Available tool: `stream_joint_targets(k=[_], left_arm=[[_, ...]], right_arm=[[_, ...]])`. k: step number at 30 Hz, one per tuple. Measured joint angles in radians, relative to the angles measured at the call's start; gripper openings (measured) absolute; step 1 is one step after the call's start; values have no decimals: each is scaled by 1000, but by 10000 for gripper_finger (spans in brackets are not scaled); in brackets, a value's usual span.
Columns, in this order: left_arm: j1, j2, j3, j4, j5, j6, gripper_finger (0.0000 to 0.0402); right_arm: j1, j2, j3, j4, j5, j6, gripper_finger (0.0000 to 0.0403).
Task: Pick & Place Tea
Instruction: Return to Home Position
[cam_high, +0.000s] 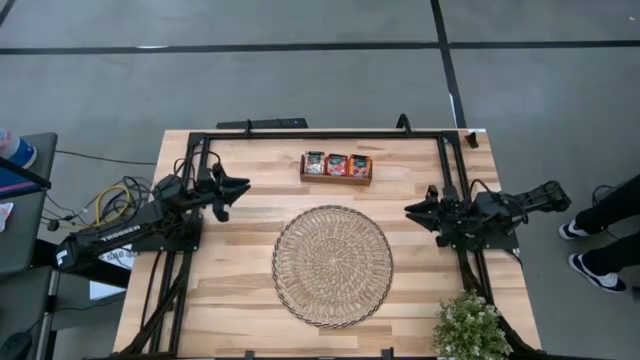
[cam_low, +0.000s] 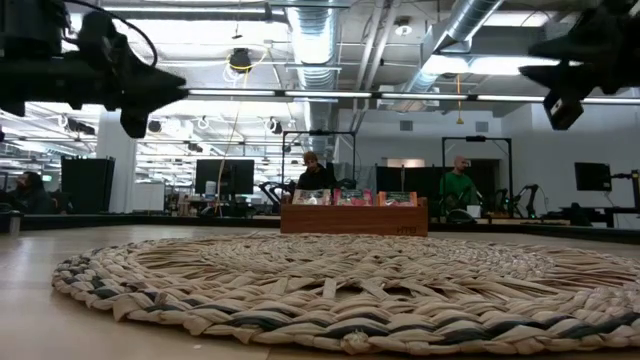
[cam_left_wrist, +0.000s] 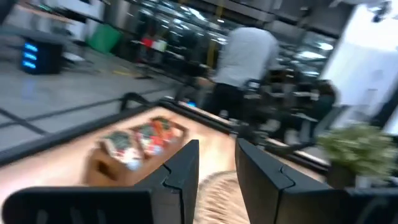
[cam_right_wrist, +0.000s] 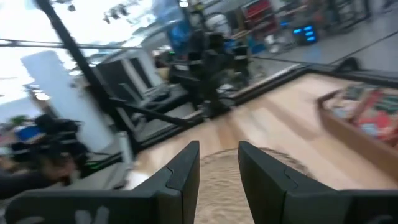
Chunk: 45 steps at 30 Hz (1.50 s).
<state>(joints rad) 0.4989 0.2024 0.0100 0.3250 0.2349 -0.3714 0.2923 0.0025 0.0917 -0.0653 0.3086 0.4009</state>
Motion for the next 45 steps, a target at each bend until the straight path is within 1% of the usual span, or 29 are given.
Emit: stream_joint_targets(k=[4,7,9,14,16,21,23,26,28,31,38,41,45], left_arm=[[-15,9,-1,-35,-103,61,95],[-17,10,-1,-84,-139,71,95],[-17,11,-2,-107,-137,67,95],[-17,11,-2,-51,-85,62,95],[-17,6,-3,-52,-83,64,95],[-17,-23,-4,-54,-127,72,95],[-22,-30,-4,-61,-124,71,95],[-46,-27,-4,-70,-124,74,95],[-61,-26,-4,-69,-152,89,95],[-70,-26,-4,-69,-193,85,95],[-69,-26,-4,-79,-194,68,95],[-69,-26,-4,-114,-191,32,95],[-69,-26,-5,-187,-190,-146,95]], right_arm=[[-25,0,-6,-14,63,-40,103],[-46,0,-6,-17,91,-74,103],[-59,0,-6,-18,87,-79,103],[-64,0,-6,-38,83,-66,103],[-64,0,-6,-30,80,-79,103],[-64,0,-6,-33,80,-86,103],[-64,0,-24,-12,82,-88,103],[-66,6,-59,64,74,-119,103],[-66,17,-75,110,76,-150,103],[-66,9,-77,115,79,-163,103],[-65,11,-77,114,79,-166,103],[-65,11,-77,114,80,-165,103],[-65,11,-77,114,80,-165,103]])
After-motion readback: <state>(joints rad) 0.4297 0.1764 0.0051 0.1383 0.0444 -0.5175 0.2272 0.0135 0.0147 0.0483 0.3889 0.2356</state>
